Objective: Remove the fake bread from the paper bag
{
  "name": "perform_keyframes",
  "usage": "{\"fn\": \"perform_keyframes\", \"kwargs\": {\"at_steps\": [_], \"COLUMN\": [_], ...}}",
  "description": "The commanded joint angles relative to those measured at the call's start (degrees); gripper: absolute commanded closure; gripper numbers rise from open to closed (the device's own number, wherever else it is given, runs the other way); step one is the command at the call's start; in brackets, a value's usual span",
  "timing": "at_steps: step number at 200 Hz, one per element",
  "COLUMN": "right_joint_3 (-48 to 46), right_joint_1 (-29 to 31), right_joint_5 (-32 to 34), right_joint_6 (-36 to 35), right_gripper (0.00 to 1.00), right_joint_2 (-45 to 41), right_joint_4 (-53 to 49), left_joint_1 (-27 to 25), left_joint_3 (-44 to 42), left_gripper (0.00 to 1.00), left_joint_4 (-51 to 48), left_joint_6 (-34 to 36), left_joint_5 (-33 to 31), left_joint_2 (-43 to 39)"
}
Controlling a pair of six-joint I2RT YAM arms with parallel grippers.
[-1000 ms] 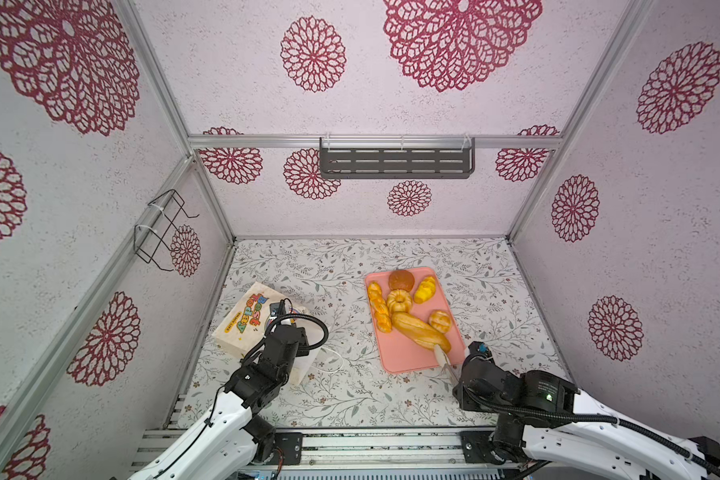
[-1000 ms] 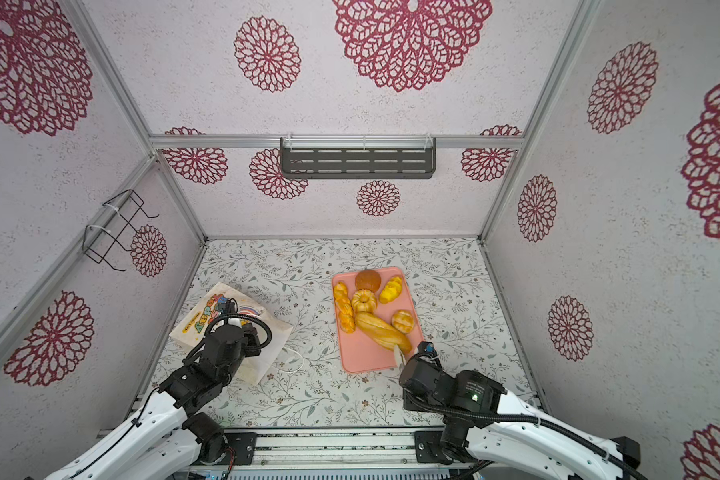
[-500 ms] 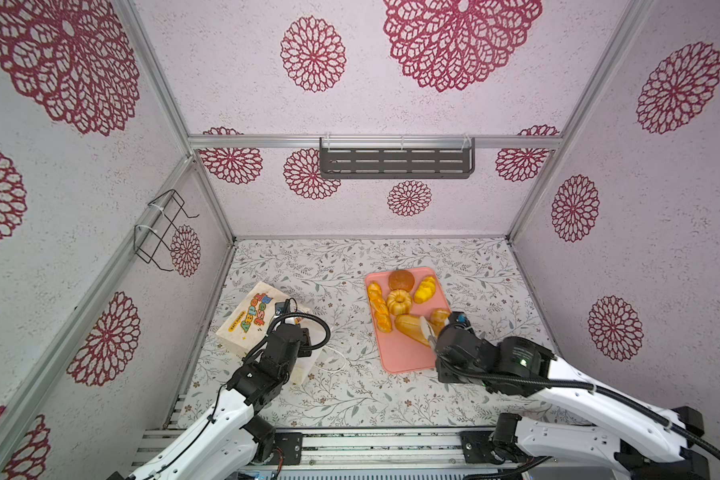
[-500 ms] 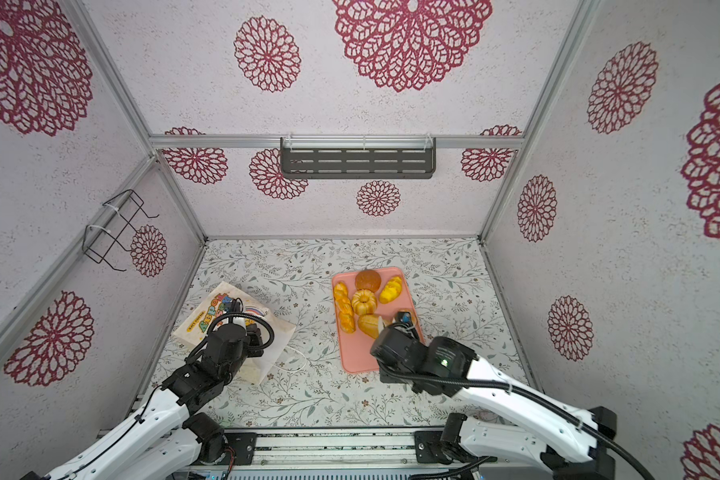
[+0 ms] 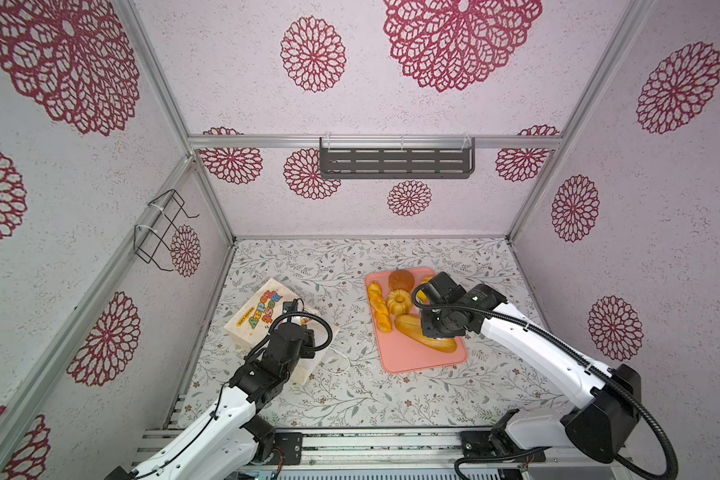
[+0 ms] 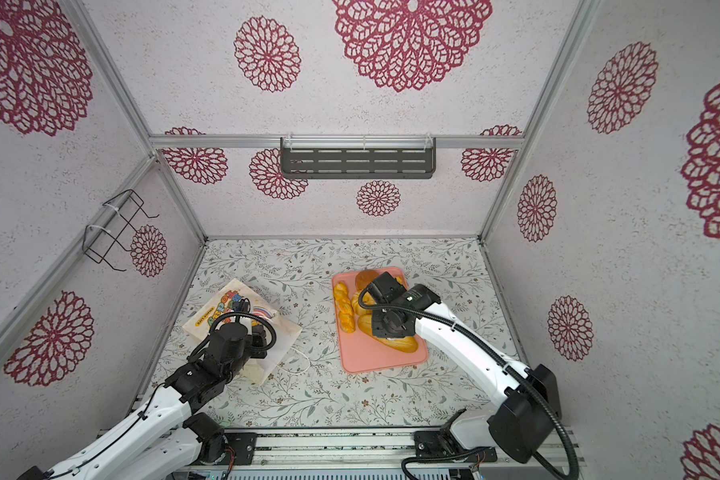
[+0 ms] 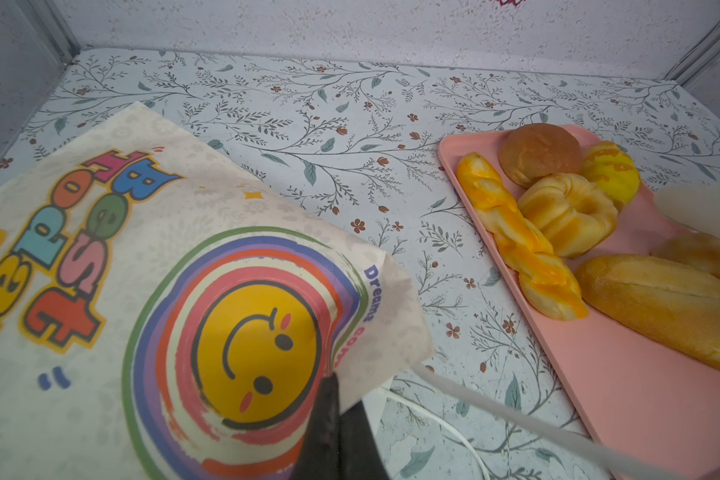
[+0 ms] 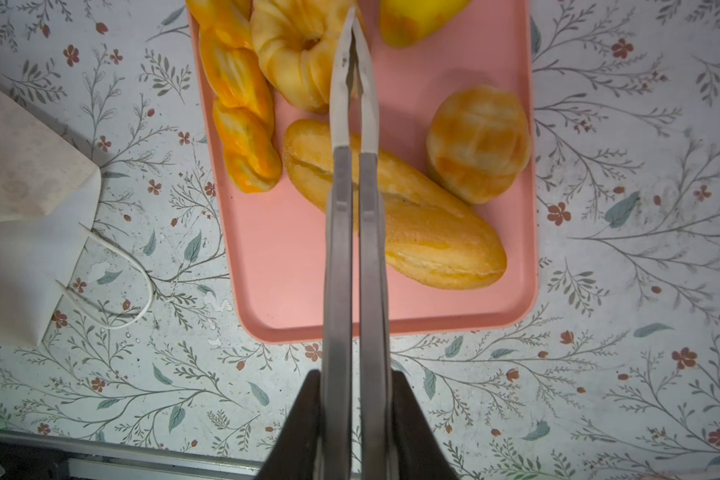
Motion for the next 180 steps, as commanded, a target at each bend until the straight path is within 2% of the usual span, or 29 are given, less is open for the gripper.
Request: {"fn": "perform_keyframes", "kwargs": {"at_steps": [1,60,99,180], "right_joint_3": [3.58,3.91,-0.1,-3.54], "right_joint_1": [-1.34,-2.64,-1.96,5.75], "right_joint_5": [-1.93,-3.3,-8.13,-14.02], "right_joint_6": [-4.77,-8.74,-9.05,-5.97], "right_gripper": [1.0,1.0,1.0,1.0], "right_joint_2": [2.51,8.21,4.75,-2.37], "right_joint_4": [0.38,-3.35,-4.43,-8.31], "left_joint_1": [-0.28,-0.32,-0.27,-0.88], "left_joint_3": [1.08,0.77,0.66,-0.14], "left_gripper": [1.0,1.0,1.0,1.0], "left_joint_4": [2.09,2.88,3.09,4.57], "left_joint_6": [0.74,1.3,1.23,-0.26], "left_joint_5": [1.69,2.08,2.94,3.45], "left_joint_2": [0.71,-0.06,-1.17,-0.2]}}
